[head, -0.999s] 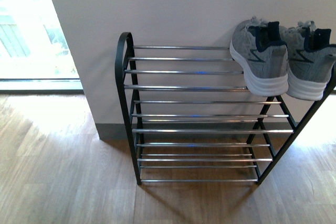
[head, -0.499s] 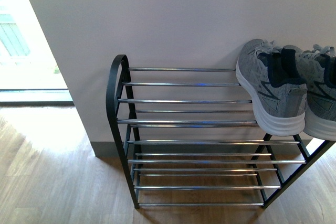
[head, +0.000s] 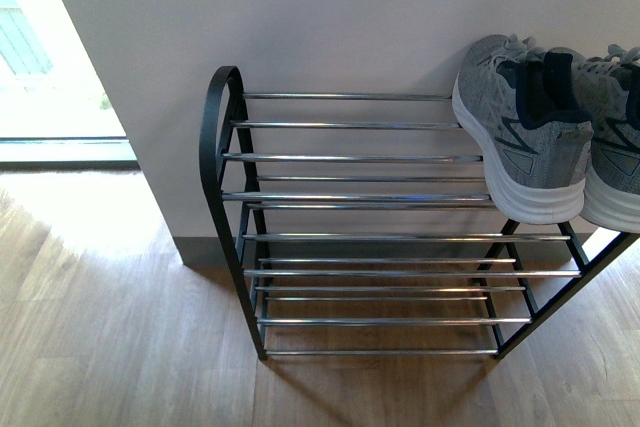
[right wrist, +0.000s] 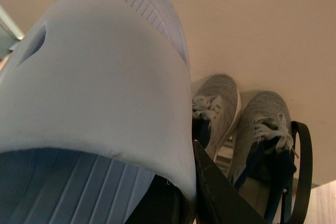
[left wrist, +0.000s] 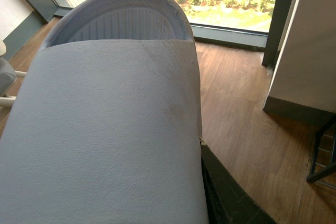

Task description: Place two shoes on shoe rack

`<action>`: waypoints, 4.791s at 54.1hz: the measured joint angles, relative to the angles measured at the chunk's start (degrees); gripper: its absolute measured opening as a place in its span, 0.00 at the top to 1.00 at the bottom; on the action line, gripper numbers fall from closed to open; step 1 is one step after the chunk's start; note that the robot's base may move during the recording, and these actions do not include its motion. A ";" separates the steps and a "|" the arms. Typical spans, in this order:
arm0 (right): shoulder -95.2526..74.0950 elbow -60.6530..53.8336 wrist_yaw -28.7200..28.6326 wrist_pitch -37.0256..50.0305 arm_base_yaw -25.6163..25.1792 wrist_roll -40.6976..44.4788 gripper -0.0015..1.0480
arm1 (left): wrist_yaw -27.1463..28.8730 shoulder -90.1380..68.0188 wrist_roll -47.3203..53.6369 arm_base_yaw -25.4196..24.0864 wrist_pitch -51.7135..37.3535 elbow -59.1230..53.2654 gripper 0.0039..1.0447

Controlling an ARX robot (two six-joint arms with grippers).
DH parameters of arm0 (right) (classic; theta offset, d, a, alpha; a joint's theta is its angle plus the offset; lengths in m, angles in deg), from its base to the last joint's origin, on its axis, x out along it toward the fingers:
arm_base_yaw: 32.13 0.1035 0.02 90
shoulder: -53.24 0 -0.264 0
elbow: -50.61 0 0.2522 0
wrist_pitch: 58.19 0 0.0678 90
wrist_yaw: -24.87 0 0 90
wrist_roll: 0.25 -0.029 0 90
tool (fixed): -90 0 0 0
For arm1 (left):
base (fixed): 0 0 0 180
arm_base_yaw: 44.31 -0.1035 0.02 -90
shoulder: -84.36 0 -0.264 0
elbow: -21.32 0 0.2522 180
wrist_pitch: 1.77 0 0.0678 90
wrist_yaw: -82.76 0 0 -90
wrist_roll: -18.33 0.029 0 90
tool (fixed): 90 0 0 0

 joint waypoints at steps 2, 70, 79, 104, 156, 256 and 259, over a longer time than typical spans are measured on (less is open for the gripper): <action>-2.54 2.19 1.64 -0.04 1.03 -0.50 0.98 | 0.00 0.00 0.00 0.00 0.00 0.00 0.98; -39.26 21.24 38.36 0.26 33.44 -16.39 0.98 | 0.00 0.00 0.00 0.00 0.00 0.00 0.98; -42.66 19.87 39.87 6.43 33.46 -10.71 0.98 | 0.00 0.00 0.00 0.00 0.00 0.00 0.98; -45.94 17.07 41.07 23.45 33.42 11.26 0.98 | 0.00 0.00 0.00 0.00 0.00 0.00 0.98; -57.79 23.76 43.01 24.02 21.70 25.79 0.98 | 0.00 0.00 0.00 0.00 0.00 0.00 0.98; -9.09 16.55 1.29 -5.42 -12.52 21.40 0.09 | 0.00 0.00 0.00 0.00 0.00 0.00 0.98; -5.75 13.88 -0.98 -6.78 -13.75 18.84 0.09 | 0.00 0.00 0.00 0.00 0.00 0.00 0.98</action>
